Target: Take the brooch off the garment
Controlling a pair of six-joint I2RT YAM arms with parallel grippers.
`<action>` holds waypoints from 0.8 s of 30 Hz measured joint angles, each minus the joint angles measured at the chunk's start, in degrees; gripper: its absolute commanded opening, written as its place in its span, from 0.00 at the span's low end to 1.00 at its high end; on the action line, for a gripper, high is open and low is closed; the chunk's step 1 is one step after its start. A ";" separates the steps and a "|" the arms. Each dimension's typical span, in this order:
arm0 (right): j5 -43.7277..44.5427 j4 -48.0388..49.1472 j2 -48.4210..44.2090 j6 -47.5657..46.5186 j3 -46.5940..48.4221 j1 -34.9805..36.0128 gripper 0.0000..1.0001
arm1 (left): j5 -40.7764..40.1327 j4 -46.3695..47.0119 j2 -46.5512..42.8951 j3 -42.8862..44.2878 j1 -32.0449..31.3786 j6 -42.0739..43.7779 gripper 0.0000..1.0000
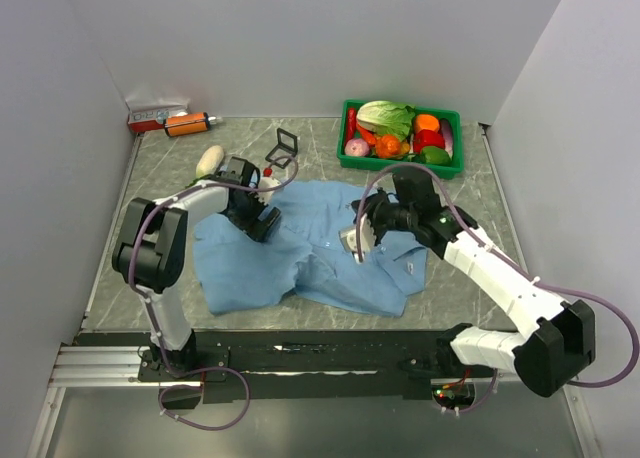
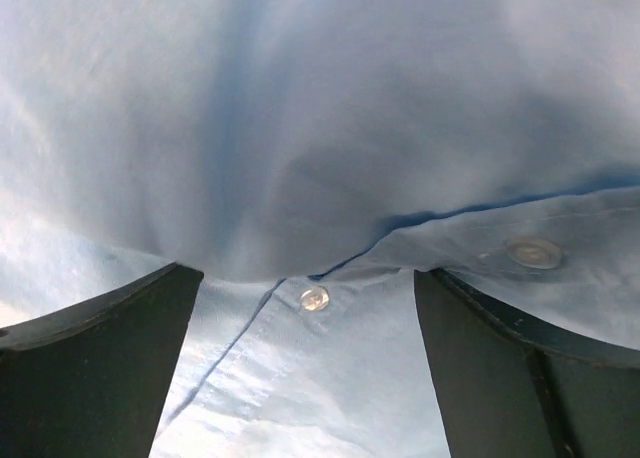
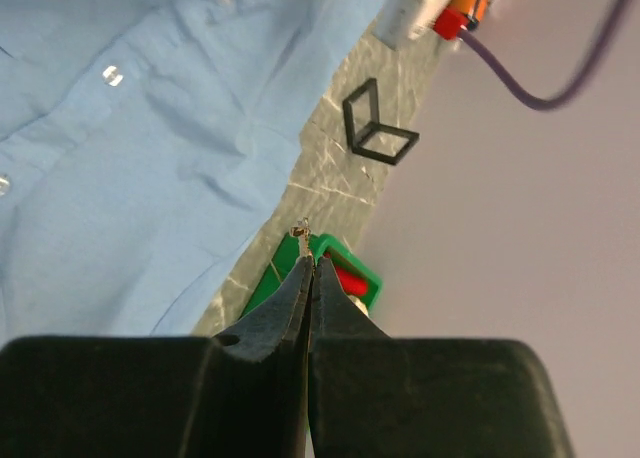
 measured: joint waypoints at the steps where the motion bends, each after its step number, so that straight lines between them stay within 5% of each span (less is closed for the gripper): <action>1: -0.42 -0.39 0.39 2.75 0.98 -0.35 0.00 | -1.62 0.33 0.61 0.72 0.09 1.05 0.96; 9: -8.57 0.59 3.67 47.17 16.94 -2.51 0.00 | 0.11 -3.06 -0.46 11.06 3.28 -0.04 0.96; 12: -13.77 1.97 5.05 66.03 22.84 -4.07 0.00 | 7.17 0.04 -9.86 10.19 3.54 -5.29 0.96; 17: -22.43 3.56 10.58 89.64 29.88 -6.47 0.00 | 25.38 21.53 -36.20 -3.91 2.45 -16.44 0.99; 19: -24.94 4.13 13.51 95.84 31.71 -7.41 0.00 | 30.99 27.39 -40.41 -5.49 1.55 -19.28 0.89; 20: -26.21 4.85 14.80 98.53 31.80 -7.85 0.00 | 33.81 29.53 -40.57 -5.16 0.96 -20.57 0.76; 24: -29.90 6.56 17.59 106.20 30.45 -9.11 0.00 | 44.48 33.70 -32.17 -1.20 0.04 -27.41 0.69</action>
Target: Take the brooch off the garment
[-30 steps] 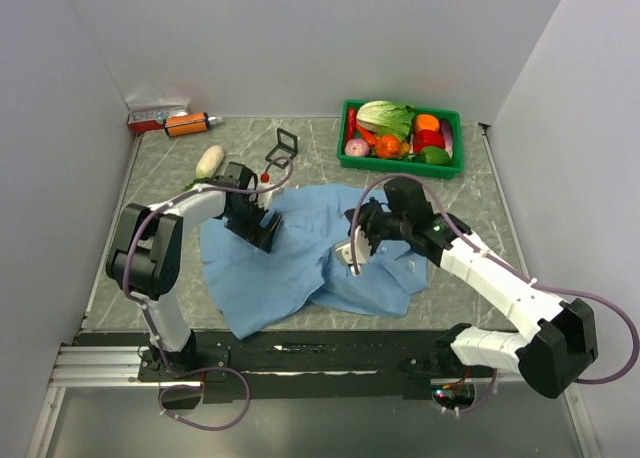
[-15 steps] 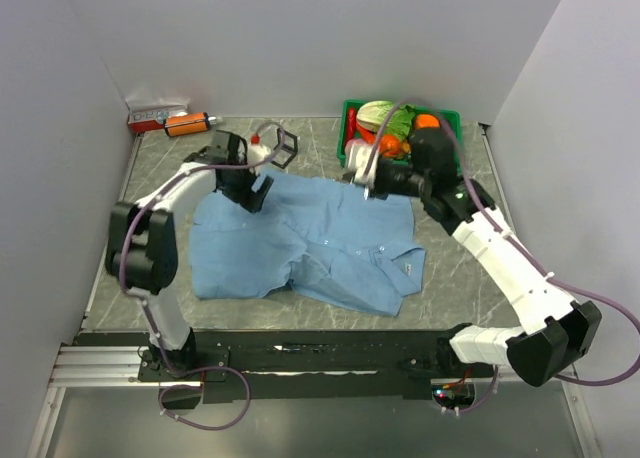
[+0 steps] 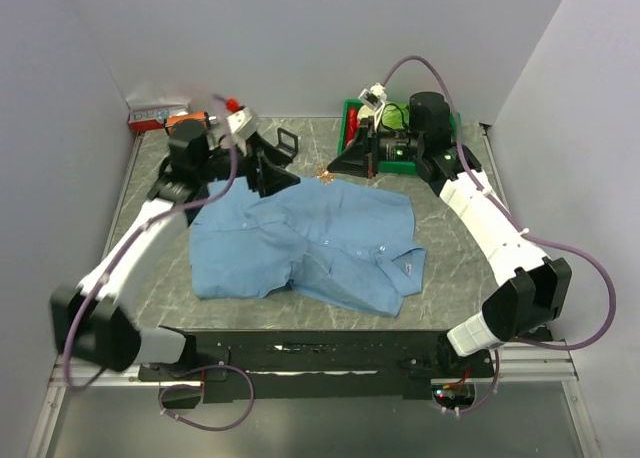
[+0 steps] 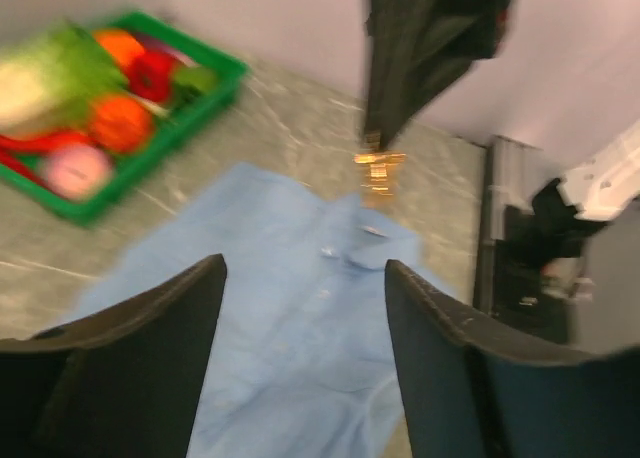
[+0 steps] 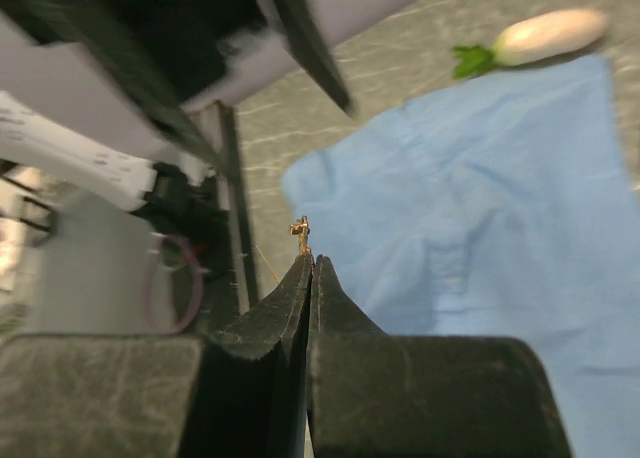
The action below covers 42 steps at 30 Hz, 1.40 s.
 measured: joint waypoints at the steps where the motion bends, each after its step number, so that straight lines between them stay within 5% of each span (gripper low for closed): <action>1: -1.11 1.11 0.28 2.34 -0.55 -0.37 0.00 | 1.88 0.28 3.30 1.25 -0.13 -1.97 0.71; 6: -5.57 8.68 0.42 12.72 -2.21 -2.56 0.00 | 5.31 -0.74 12.33 2.45 -1.01 -6.99 0.72; 11: -8.13 16.98 0.46 20.22 -4.72 -3.02 0.00 | 9.38 1.66 12.20 4.33 -1.79 -10.14 0.52; 17: -7.65 18.73 0.61 21.22 -5.57 -3.04 0.00 | 13.31 3.50 12.31 7.63 -1.88 -13.03 0.63; 42: -6.80 21.05 1.77 21.70 -6.75 -3.06 0.00 | 16.15 17.73 18.05 7.69 -3.39 -27.32 0.47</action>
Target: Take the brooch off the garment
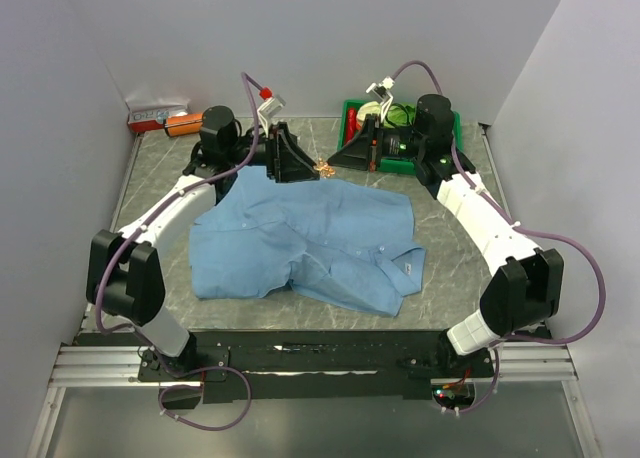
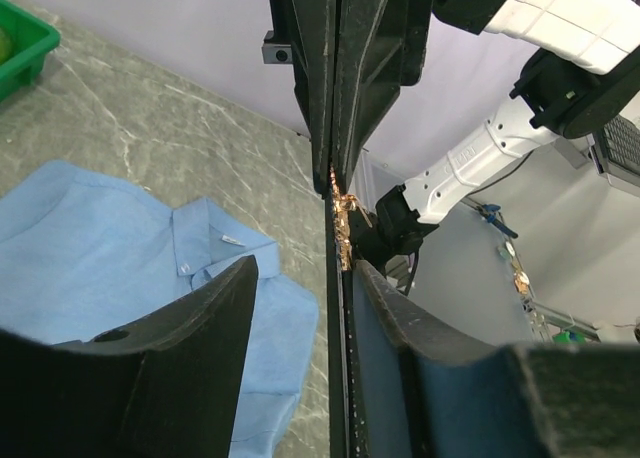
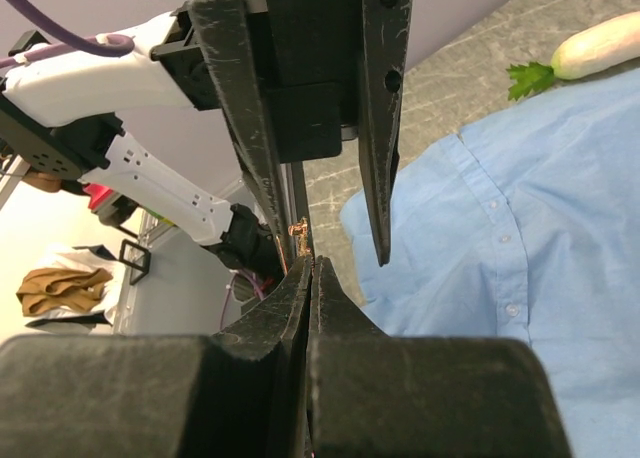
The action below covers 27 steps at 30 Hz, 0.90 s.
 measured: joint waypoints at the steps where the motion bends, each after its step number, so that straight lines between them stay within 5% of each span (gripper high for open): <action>1: 0.04 0.07 0.00 0.00 0.00 0.00 0.00 | 0.04 0.04 0.33 0.09 -0.04 -0.35 0.46; 16: 0.37 -0.02 0.98 -0.98 0.00 0.02 0.00 | 1.07 2.67 2.32 2.14 -0.04 -2.08 0.32; 22: 0.87 -0.39 2.05 -1.42 0.04 0.02 0.00 | 1.90 3.61 3.72 2.58 -0.04 -2.71 0.09; 27: 1.07 -0.07 2.19 -1.60 0.26 0.00 0.00 | 2.54 3.91 4.44 3.43 0.04 -3.34 0.01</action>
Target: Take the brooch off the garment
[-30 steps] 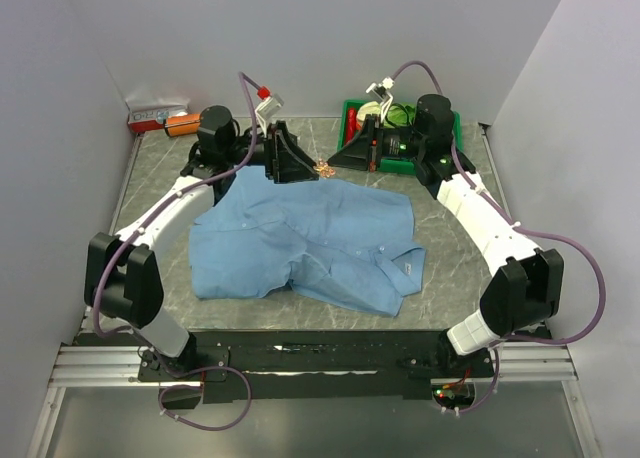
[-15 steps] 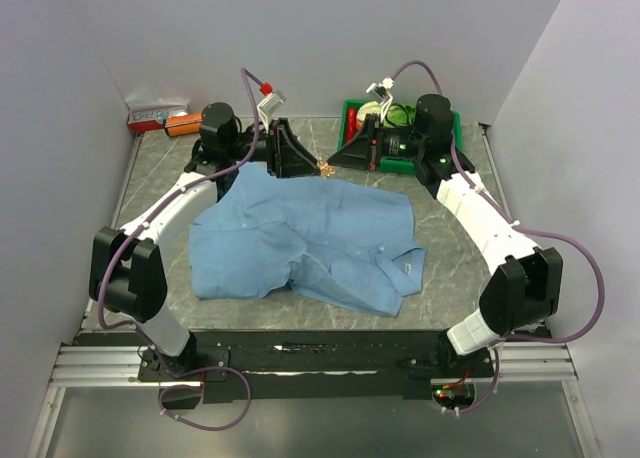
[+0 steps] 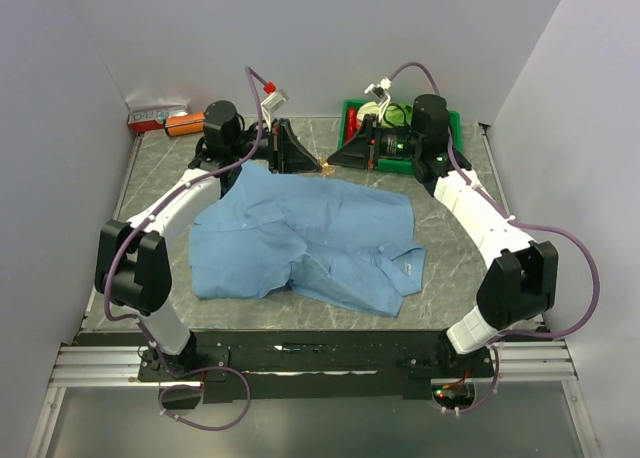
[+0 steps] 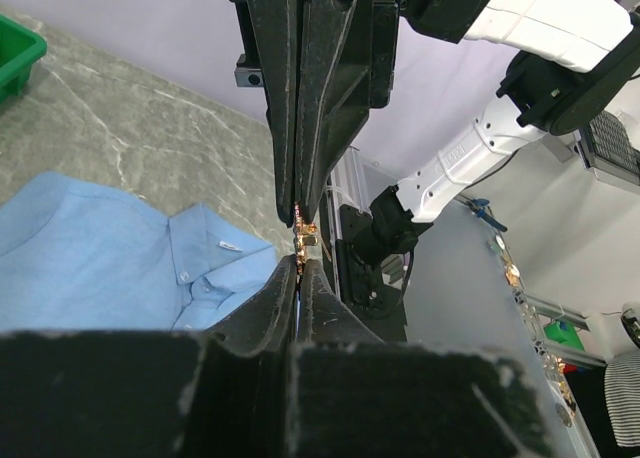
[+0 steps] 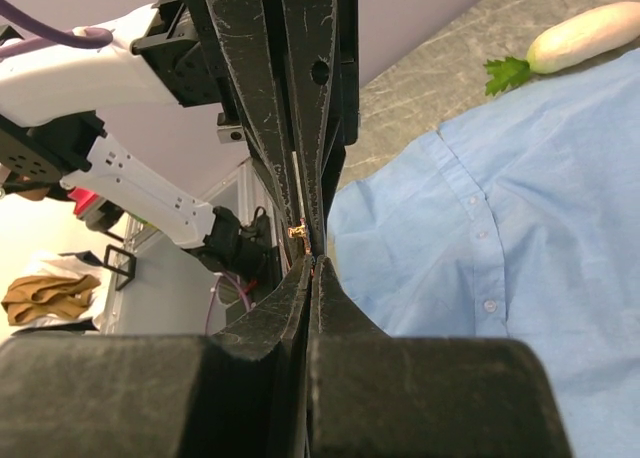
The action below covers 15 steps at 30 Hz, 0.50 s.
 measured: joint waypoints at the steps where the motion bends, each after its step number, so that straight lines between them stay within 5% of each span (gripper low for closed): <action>1: 0.07 0.07 0.02 0.02 0.00 -0.02 0.00 | 0.02 0.04 0.13 0.13 0.02 -0.09 0.01; 3: 0.11 0.17 0.13 0.02 0.00 -0.02 0.04 | 0.20 0.24 0.31 0.15 0.09 -0.24 0.01; 7: -0.44 -0.09 0.26 -0.70 0.09 0.00 0.35 | 0.35 0.74 0.44 0.15 0.20 -0.44 0.01; 11: -1.88 -2.89 0.26 -4.76 0.83 0.00 0.47 | 0.37 1.33 0.48 0.15 0.20 -0.44 0.01; 15: -2.27 -8.83 0.26 -12.00 2.51 0.28 0.48 | 0.44 2.56 0.48 0.11 0.26 -0.63 0.01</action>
